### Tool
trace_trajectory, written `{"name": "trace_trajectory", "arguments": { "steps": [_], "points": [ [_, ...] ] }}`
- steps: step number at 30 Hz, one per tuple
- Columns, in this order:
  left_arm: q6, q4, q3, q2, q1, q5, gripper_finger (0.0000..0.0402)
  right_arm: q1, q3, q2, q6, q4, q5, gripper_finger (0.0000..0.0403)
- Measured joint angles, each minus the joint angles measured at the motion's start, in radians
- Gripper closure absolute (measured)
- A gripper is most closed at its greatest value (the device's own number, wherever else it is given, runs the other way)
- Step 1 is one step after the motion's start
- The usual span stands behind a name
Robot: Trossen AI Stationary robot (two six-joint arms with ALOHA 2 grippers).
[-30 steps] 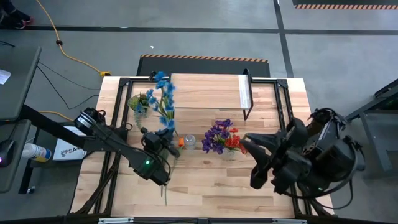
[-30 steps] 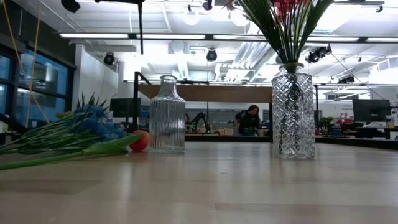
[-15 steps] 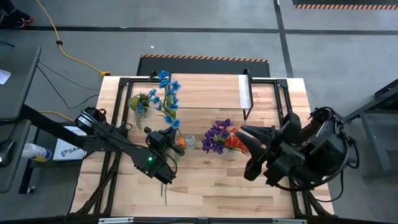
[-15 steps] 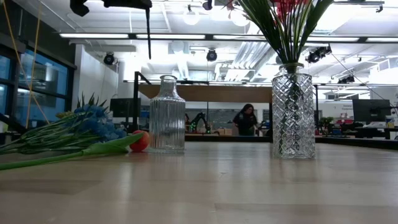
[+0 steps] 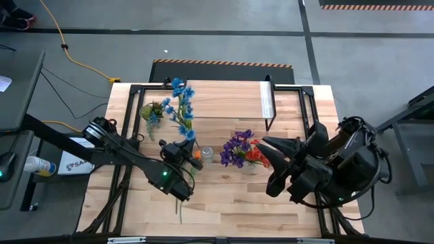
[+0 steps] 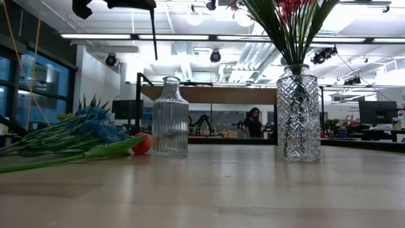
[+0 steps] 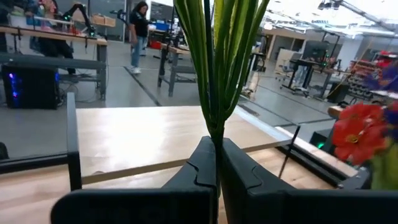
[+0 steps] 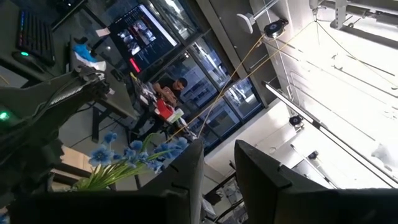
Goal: Pick and place flowers into a vace then onto a shelf
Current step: Put the left blue flowers into the left transparent flower vase
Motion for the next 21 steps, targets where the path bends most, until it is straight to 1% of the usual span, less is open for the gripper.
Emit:
{"name": "trace_trajectory", "arguments": {
  "steps": [4,8,12,15,21],
  "points": [
    [-0.008,0.030,-0.001,0.023,0.016,0.002,0.0366,0.000,0.000,0.000,0.000,0.000,0.000,0.0320],
    [-0.007,0.015,0.000,0.033,0.020,0.002,0.0366,0.001,0.000,0.000,0.000,0.000,0.001,0.0320],
    [-0.026,0.052,0.000,0.031,0.020,0.002,0.0366,0.001,0.000,0.000,0.000,0.000,0.001,0.0320],
    [-0.027,0.075,0.000,0.052,0.020,-0.001,0.0366,0.001,0.000,0.000,0.000,0.000,0.001,0.0320],
    [-0.026,0.088,0.000,0.067,0.032,-0.001,0.0366,0.001,0.000,0.000,0.005,0.000,0.002,0.0320]
  ]
}}
